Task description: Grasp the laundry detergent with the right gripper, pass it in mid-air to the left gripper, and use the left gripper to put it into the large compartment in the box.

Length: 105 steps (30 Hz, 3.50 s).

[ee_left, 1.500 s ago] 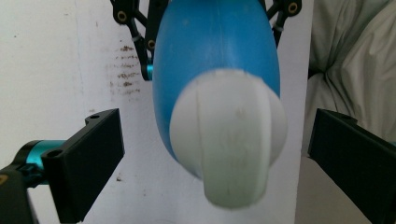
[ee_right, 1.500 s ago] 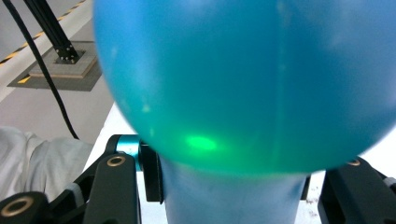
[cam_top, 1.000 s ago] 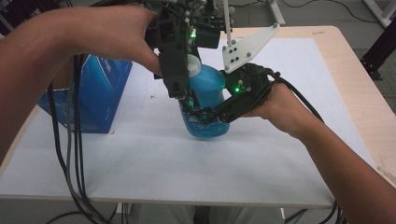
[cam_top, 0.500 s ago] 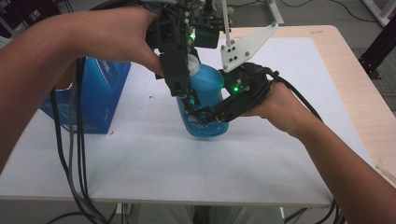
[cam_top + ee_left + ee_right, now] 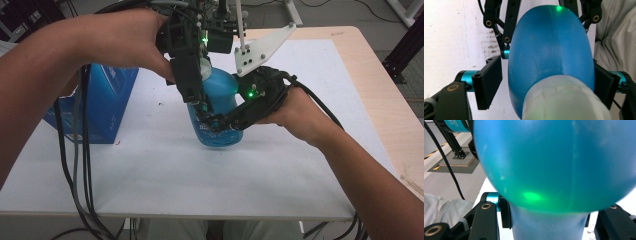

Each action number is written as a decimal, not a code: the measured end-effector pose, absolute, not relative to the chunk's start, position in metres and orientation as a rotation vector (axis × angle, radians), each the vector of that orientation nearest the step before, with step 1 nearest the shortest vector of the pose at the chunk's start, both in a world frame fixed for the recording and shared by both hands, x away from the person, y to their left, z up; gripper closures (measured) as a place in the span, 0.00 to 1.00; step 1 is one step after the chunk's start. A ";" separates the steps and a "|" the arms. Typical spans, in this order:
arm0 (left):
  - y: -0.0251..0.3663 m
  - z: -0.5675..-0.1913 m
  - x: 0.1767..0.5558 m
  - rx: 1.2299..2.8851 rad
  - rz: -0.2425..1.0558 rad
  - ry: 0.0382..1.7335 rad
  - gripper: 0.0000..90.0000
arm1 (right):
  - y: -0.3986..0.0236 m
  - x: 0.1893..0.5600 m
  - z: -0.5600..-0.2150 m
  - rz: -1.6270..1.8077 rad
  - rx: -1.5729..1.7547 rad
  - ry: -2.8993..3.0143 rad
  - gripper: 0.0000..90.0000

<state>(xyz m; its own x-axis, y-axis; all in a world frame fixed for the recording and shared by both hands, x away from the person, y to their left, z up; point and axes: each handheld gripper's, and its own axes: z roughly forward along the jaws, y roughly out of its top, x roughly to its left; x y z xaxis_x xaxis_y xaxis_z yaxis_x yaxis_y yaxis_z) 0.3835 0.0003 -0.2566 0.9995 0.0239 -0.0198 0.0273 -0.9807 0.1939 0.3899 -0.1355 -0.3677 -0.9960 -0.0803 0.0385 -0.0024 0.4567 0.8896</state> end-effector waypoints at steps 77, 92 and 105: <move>0.071 -0.189 0.394 2.868 0.090 0.495 0.42 | -0.270 0.388 -0.314 -0.696 -0.396 -3.059 0.01; 0.127 -0.132 0.392 2.753 0.130 0.775 0.42 | -0.291 0.382 -0.311 -0.625 -0.440 -3.116 0.01; 0.194 -0.108 0.388 2.596 0.195 0.884 0.42 | -0.289 0.386 -0.309 -0.606 -0.423 -3.133 0.01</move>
